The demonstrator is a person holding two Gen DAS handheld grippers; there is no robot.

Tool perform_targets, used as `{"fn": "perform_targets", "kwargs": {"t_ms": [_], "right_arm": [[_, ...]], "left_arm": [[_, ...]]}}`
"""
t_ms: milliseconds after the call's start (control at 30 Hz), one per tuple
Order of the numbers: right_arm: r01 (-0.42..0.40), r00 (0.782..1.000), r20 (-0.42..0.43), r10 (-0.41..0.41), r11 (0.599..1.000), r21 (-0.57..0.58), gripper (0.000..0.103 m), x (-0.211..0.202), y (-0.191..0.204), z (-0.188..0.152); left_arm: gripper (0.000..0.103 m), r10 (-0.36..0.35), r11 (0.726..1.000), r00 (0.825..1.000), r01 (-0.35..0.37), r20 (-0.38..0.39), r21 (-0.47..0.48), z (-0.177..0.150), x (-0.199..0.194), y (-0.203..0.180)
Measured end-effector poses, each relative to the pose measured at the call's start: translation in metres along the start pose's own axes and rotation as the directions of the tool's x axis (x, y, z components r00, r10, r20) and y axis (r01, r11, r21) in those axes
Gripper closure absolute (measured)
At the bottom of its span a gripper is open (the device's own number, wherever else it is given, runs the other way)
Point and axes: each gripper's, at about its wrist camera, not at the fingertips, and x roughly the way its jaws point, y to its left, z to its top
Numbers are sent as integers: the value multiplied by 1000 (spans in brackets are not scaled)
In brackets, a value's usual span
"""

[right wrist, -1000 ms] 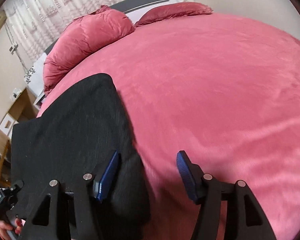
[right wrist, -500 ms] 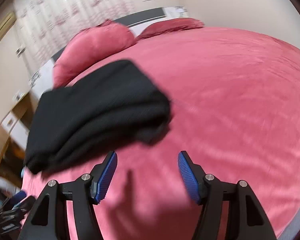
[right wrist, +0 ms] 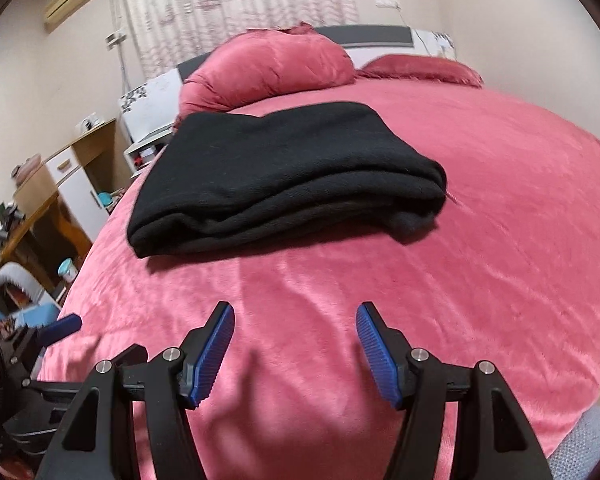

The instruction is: Fold large clothes

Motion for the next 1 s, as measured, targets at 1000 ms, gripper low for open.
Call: {"fn": "perform_targets", "kwargs": {"t_ms": [1000], "right_arm": [[-15, 1000, 2, 15, 1000, -20, 39, 3, 12, 3]], "left_arm": [[0, 47, 998, 998, -45, 46, -33, 2, -11, 5]]}}
